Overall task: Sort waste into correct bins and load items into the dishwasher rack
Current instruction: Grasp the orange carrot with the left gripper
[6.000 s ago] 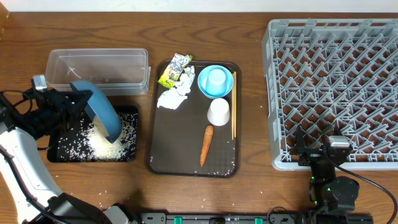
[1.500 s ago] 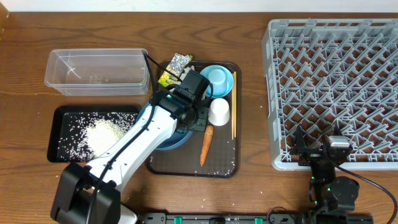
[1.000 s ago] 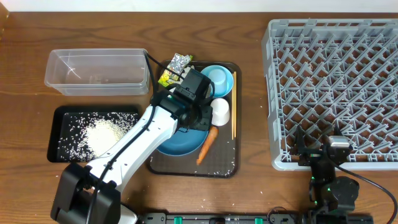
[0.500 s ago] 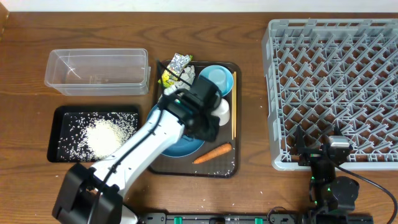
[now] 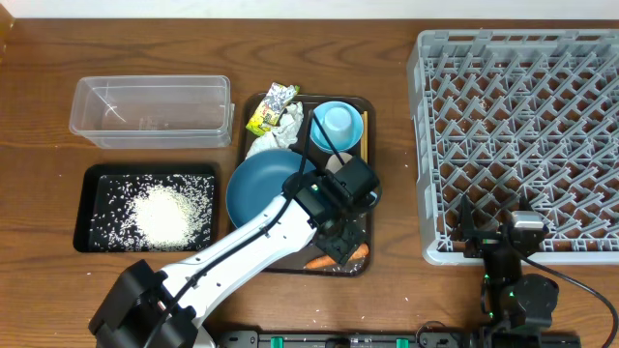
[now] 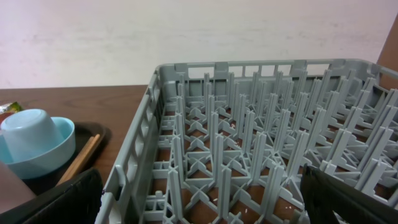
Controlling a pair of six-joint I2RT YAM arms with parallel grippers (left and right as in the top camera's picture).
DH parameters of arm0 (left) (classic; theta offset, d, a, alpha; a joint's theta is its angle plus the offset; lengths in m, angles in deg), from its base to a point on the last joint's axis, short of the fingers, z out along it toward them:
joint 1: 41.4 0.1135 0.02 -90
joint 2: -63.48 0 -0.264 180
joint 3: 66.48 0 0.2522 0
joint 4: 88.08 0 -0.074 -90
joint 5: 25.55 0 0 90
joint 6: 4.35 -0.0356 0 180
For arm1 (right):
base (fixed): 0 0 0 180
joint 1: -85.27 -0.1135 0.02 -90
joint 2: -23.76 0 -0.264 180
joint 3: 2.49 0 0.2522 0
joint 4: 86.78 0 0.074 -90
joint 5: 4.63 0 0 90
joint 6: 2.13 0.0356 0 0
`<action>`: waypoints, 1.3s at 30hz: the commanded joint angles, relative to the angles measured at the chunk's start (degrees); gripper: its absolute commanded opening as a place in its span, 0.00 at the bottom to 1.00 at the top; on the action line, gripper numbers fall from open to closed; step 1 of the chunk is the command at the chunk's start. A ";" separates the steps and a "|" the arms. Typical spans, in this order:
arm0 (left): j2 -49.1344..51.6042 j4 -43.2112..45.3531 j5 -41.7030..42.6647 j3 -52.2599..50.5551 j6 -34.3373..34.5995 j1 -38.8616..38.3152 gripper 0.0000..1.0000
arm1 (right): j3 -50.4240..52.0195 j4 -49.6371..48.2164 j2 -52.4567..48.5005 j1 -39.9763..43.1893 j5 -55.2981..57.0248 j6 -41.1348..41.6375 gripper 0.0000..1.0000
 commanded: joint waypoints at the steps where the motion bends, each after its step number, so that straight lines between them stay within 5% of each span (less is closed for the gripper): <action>1: 0.57 -1.53 1.81 0.55 -7.65 -0.26 0.70 | 0.07 0.22 0.31 0.15 0.00 0.22 0.99; 33: 17.62 2.05 2.29 0.33 -10.80 -5.14 0.63 | 0.07 0.22 0.31 0.15 0.00 0.20 0.99; 39: 18.25 2.43 -0.52 0.33 -10.69 -5.14 0.56 | 0.07 0.22 0.31 0.15 0.00 0.20 0.99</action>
